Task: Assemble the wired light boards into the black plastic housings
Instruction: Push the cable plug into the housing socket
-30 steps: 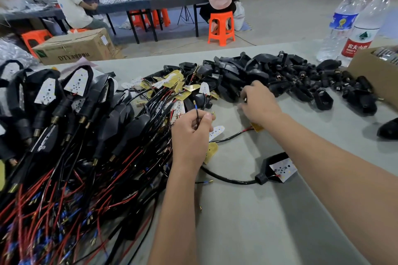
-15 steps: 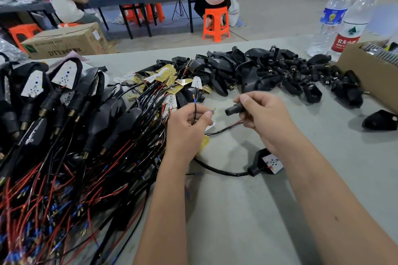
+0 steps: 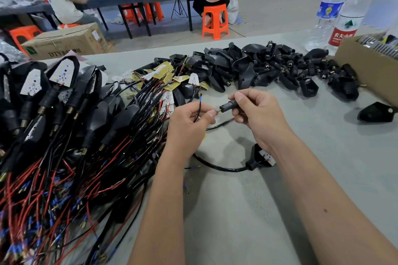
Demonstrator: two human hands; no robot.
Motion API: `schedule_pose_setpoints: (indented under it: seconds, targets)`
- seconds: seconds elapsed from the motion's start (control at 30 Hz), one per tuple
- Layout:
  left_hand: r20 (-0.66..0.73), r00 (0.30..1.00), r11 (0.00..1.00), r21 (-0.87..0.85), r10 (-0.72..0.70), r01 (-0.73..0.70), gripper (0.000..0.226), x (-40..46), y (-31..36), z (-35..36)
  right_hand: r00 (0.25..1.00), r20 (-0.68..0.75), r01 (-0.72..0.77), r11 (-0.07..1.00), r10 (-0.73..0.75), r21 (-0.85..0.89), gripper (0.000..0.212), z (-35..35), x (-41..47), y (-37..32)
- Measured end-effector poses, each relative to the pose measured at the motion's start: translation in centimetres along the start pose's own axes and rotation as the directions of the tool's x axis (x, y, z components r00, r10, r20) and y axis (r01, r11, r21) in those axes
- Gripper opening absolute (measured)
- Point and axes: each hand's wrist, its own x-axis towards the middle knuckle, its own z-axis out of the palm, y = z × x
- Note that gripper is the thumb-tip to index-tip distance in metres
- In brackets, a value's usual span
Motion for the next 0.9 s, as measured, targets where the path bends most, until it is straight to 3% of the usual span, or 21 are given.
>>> schedule_pose_setpoints:
  seconds: [0.23, 0.33, 0.5, 0.7, 0.8, 0.9]
  targets:
    - [-0.025, 1.0, 1.0, 0.018, 0.003, -0.003, 0.008, 0.0, -0.3, 0.6, 0.997, 0.005, 0.083, 0.993, -0.083, -0.084, 0.016, 0.2, -0.3, 0.2]
    - [-0.061, 0.997, 0.997, -0.065, -0.053, 0.049, 0.003, 0.1, -0.3, 0.5, 0.994, 0.001, 0.105, 0.99, -0.105, -0.098, 0.014, 0.5, -0.3, 0.2]
    - [-0.168, 0.977, 0.986, -0.126, -0.128, 0.108, 0.009, 0.2, -0.3, 0.7, 0.994, -0.02, 0.111, 0.994, -0.111, -0.022, 0.012, 0.5, -0.4, 0.1]
    - [-0.238, 0.963, 0.992, -0.039, -0.125, 0.119, 0.01, 0.2, -0.4, 0.7, 0.99, -0.085, 0.11, 0.994, -0.109, 0.007, 0.012, 0.6, -0.4, 0.1]
    - [-0.208, 0.96, 0.978, -0.13, -0.187, 0.162, 0.006, 0.3, -0.5, 0.2, 0.98, -0.185, 0.081, 0.997, -0.079, 0.002, 0.012, 0.3, -0.2, 0.2]
    - [-0.114, 0.976, 0.974, -0.156, -0.184, 0.165, 0.018, 0.2, -0.8, -0.3, 0.975, -0.215, 0.064, 0.998, -0.057, 0.025, 0.011, 0.0, 0.0, 0.3]
